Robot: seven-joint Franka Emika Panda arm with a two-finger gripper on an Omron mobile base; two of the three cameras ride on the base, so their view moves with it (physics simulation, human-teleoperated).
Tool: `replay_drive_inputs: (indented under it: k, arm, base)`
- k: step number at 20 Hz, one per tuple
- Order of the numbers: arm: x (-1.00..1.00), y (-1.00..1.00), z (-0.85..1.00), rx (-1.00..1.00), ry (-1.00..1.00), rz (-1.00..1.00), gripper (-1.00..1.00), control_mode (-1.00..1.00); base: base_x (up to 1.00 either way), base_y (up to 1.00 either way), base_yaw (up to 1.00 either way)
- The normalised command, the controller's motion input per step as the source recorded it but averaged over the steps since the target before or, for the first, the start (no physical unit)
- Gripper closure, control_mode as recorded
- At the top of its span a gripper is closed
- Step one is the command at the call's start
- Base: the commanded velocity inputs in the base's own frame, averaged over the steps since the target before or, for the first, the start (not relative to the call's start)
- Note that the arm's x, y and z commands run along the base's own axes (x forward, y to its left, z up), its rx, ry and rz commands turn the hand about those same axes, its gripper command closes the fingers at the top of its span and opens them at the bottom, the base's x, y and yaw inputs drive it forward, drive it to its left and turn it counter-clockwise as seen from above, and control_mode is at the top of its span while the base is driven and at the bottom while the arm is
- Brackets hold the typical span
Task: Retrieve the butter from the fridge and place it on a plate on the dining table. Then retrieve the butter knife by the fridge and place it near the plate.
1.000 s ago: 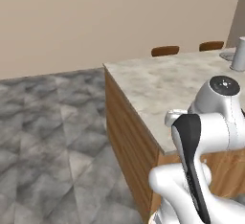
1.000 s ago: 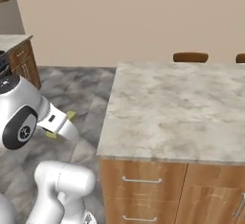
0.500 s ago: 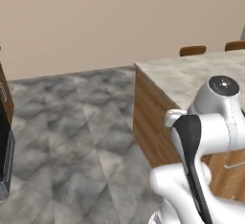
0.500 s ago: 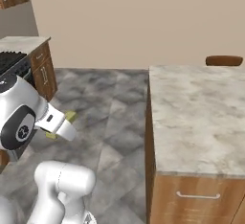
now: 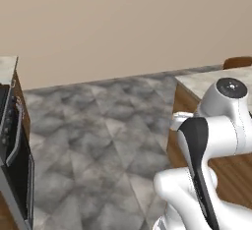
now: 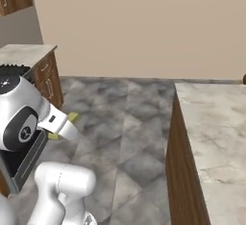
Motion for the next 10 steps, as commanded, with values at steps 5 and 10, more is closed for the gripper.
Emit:
replay_drive_inputs:
  k: [5, 10]
  arm:
    - [0.0, 0.0, 0.0, 0.0, 0.0, 0.0, 1.0, 1.0]
    - [0.0, 0.0, 0.0, 0.0, 0.0, 0.0, 1.0, 1.0]
  base:
    - [1.0, 0.36, 0.0]
    - [1.0, -0.03, -0.03]
